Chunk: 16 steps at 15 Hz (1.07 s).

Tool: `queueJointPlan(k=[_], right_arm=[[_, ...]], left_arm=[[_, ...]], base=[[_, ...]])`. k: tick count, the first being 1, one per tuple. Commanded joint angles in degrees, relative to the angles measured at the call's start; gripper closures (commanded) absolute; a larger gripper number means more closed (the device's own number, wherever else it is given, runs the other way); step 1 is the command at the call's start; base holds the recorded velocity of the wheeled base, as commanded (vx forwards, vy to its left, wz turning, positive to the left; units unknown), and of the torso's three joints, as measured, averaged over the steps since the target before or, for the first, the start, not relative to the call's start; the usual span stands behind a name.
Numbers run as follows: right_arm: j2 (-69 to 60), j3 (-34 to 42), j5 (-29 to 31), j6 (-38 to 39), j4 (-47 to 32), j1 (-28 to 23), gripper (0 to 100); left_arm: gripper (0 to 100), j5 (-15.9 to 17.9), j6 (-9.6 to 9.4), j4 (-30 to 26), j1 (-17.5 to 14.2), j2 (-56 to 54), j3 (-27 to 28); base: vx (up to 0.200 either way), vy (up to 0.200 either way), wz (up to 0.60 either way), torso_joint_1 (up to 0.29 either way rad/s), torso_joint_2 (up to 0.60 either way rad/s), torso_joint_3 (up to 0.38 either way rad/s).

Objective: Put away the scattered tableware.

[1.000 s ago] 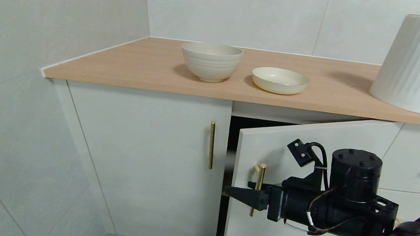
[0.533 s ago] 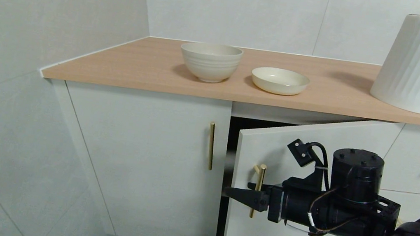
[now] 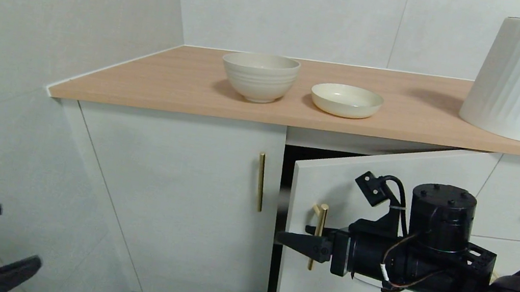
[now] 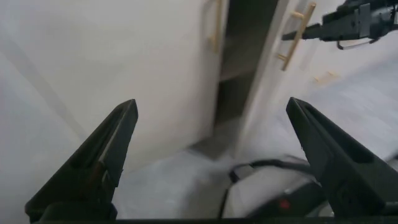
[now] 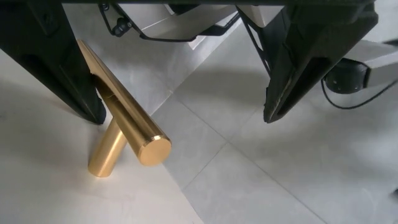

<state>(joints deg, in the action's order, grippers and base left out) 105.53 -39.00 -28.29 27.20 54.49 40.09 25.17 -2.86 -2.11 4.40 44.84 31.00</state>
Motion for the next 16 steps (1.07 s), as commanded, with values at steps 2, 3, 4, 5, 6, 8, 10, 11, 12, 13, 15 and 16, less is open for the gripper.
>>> queueJointPlan(k=[2, 3, 4, 5, 6, 8, 10, 11, 12, 13, 15, 16], right_arm=[[-0.3, 0.2, -0.1, 0.0, 0.1, 0.2, 0], [-0.3, 0.3, -0.1, 0.0, 0.1, 0.3, 0], [-0.3, 0.6, -0.1, 0.0, 0.1, 0.3, 0], [-0.4, 0.6, -0.1, 0.0, 0.1, 0.3, 0], [-0.6, 0.6, -0.1, 0.0, 0.1, 0.3, 0], [-0.7, 0.9, -0.1, 0.0, 0.1, 0.4, 0], [-0.9, 1.0, -0.1, 0.0, 0.1, 0.5, 0], [-0.9, 1.0, -0.1, 0.0, 0.1, 0.5, 0], [-0.8, 1.0, -0.1, 0.0, 0.1, 0.4, 0], [-0.9, 1.1, -0.1, 0.0, 0.1, 0.5, 0], [-0.9, 1.1, -0.1, 0.0, 0.1, 0.5, 0], [-0.9, 1.1, -0.1, 0.0, 0.1, 0.5, 0]], left_arm=[[0, 2.0, 0.14, 19.2, 5.5, 27.9, -0.2], [0, 2.0, 1.81, 22.9, 6.8, 29.9, -1.1], [0, 1.8, 4.01, 24.0, 9.8, 30.7, -1.6], [0, 2.0, 6.56, 24.0, 12.6, 31.3, -2.0], [0, 2.1, 7.79, 24.1, 14.7, 32.4, -2.2], [0, 2.1, 9.02, 24.3, 16.9, 35.7, -2.3], [0, 2.0, 8.84, 24.4, 17.1, 37.3, -2.7], [0, 2.0, 9.02, 24.4, 17.1, 37.3, -2.8], [100, 2.0, 9.02, 24.8, 17.1, 37.3, -2.7], [100, 2.0, 9.11, 25.7, 17.1, 37.6, -2.7], [100, 2.0, 9.11, 27.9, 17.1, 38.2, -2.8], [100, 1.8, 9.02, 29.1, 17.0, 38.7, -2.8]], base=[[0.0, 0.0, 0.0, 0.0, 0.0, 0.0], [0.0, 0.0, 0.0, 0.0, 0.0, 0.0], [0.0, 0.0, 0.0, 0.0, 0.0, 0.0], [0.0, 0.0, 0.0, 0.0, 0.0, 0.0], [0.0, 0.0, 0.0, 0.0, 0.0, 0.0], [0.0, 0.0, 0.0, 0.0, 0.0, 0.0], [0.0, 0.0, 0.0, 0.0, 0.0, 0.0], [0.0, 0.0, 0.0, 0.0, 0.0, 0.0], [0.0, 0.0, 0.0, 0.0, 0.0, 0.0], [0.0, 0.0, 0.0, 0.0, 0.0, 0.0], [0.0, 0.0, 0.0, 0.0, 0.0, 0.0], [0.0, 0.0, 0.0, 0.0, 0.0, 0.0]])
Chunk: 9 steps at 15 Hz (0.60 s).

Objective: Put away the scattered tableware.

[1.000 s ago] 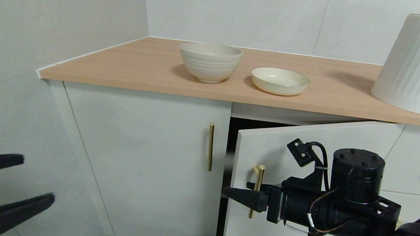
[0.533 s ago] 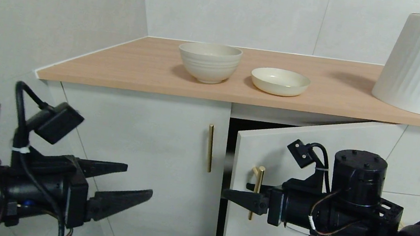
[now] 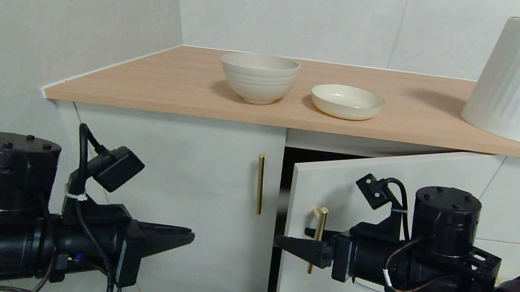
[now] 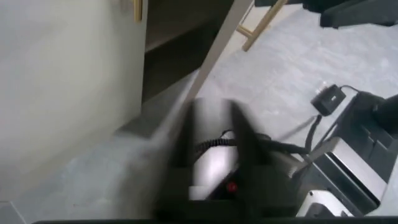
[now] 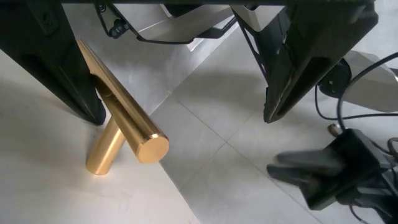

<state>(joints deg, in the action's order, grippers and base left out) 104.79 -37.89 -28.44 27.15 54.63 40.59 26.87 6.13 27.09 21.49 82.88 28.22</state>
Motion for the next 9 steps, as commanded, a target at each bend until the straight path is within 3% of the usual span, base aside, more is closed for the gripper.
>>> queueJointPlan(k=[1, 4, 6, 9], right_arm=[[-0.1, 0.0, 0.1, 0.0, 0.0, 0.0, 0], [-0.8, 0.4, 0.1, 0.0, 0.0, -0.1, 0], [-1.3, 0.6, 0.1, 0.1, 0.0, -0.1, 0], [-1.8, 0.9, 0.2, 0.0, 0.0, 0.0, 0]], left_arm=[[100, -1.2, 0.02, 0.9, -0.1, 2.0, 0.2], [100, -2.6, -0.07, 6.2, -0.1, 4.7, 1.5], [100, -3.1, -0.07, 7.5, 0.0, 7.8, 5.6], [100, -3.5, 1.6, 7.7, 1.6, 12.4, 12.8]], base=[[0.0, 0.0, 0.0, 0.0, 0.0, 0.0], [0.0, 0.0, 0.0, 0.0, 0.0, 0.0], [0.0, 0.0, 0.0, 0.0, 0.0, 0.0], [0.0, 0.0, 0.0, 0.0, 0.0, 0.0]])
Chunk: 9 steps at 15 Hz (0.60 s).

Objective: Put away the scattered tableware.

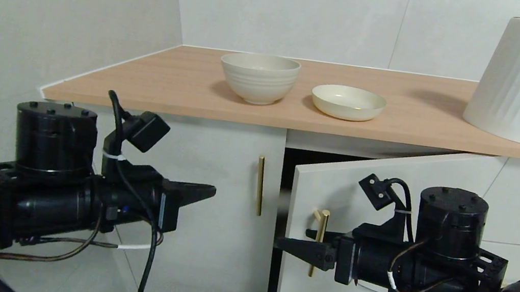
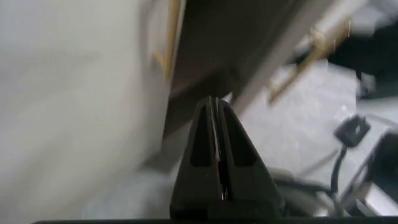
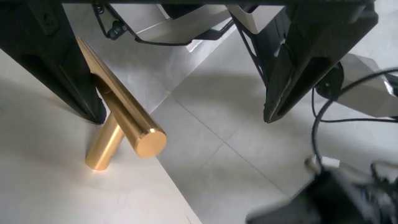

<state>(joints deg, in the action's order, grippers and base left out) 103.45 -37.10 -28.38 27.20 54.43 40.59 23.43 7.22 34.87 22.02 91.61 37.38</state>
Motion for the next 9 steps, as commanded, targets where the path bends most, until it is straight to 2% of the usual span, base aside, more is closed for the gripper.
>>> queueJointPlan(k=[1, 2, 3, 4, 6, 8, 9], right_arm=[[-1.0, 0.9, 0.2, 0.0, 0.1, -0.1, 0], [-1.4, 1.1, 0.2, -0.1, 0.1, 0.0, 0], [-1.5, 1.3, 0.2, -0.1, 0.1, 0.0, 0], [-1.8, 1.7, 0.1, -0.1, 0.1, 0.0, 0], [-1.8, 1.8, 0.1, -0.1, 0.1, 0.0, 0], [-2.4, 1.9, 0.2, -0.1, 0.1, 0.0, 0], [-2.4, 1.9, 0.2, -0.1, 0.1, 0.0, 0]], left_arm=[[100, -0.2, 1.84, 0.8, 2.4, 5.0, 4.3], [100, -0.2, 2.71, 2.4, 3.9, 6.7, 4.5], [100, -0.2, 2.8, 3.6, 4.4, 8.0, 4.8], [100, -0.8, 2.8, 7.7, 5.8, 11.7, 6.5], [100, -4.7, 2.89, 12.7, 8.1, 16.7, 6.9], [100, -10.9, 3.33, 22.4, 9.9, 23.0, 5.5], [100, -12.1, 3.33, 24.1, 10.0, 23.7, 5.3]], base=[[0.0, 0.0, 0.0, 0.0, 0.0, 0.0], [0.0, 0.0, 0.0, 0.0, 0.0, 0.0], [0.0, 0.0, 0.0, 0.0, 0.0, 0.0], [0.0, 0.0, 0.0, 0.0, 0.0, 0.0], [0.0, 0.0, 0.0, 0.0, 0.0, 0.0], [0.0, 0.0, 0.0, 0.0, 0.0, 0.0], [0.0, 0.0, 0.0, 0.0, 0.0, 0.0]])
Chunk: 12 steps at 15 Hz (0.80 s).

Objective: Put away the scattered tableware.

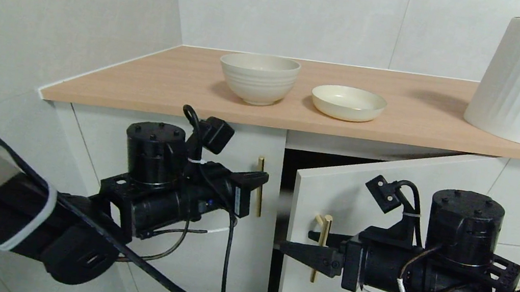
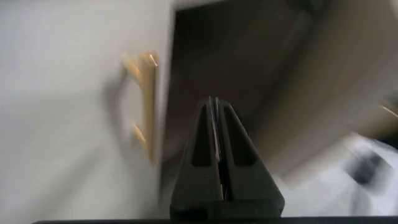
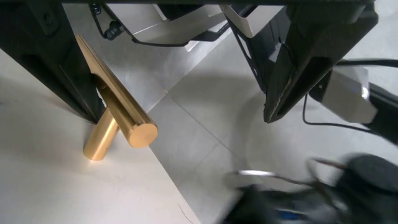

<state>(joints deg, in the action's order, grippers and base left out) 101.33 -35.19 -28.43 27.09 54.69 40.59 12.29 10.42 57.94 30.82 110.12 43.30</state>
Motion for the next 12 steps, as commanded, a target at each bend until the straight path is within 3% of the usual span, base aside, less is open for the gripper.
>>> queueJointPlan(k=[1, 5, 10, 12], right_arm=[[-0.3, 0.1, 0.2, 0.0, -0.1, -0.1, 0], [-0.1, 0.3, 0.1, 0.0, -0.1, -0.1, 0], [-0.2, 0.5, 0.0, 0.1, -0.1, 0.0, 0], [-0.2, 0.7, 0.0, 0.1, -0.1, -0.1, 0]], left_arm=[[100, -3.6, 0.3, 6.2, 1.8, 7.3, -0.7], [100, -3.6, 2.06, 7.0, 4.9, 7.5, -0.9], [100, -3.1, 2.06, 9.2, 6.5, 9.1, -1.5], [100, -3.0, 2.15, 12.5, 7.7, 12.8, -0.7]], base=[[0.0, 0.0, 0.0, 0.0, 0.0, 0.0], [0.0, 0.0, 0.0, 0.0, 0.0, 0.0], [0.0, 0.0, 0.0, 0.0, 0.0, 0.0], [0.0, 0.0, 0.0, 0.0, 0.0, 0.0]])
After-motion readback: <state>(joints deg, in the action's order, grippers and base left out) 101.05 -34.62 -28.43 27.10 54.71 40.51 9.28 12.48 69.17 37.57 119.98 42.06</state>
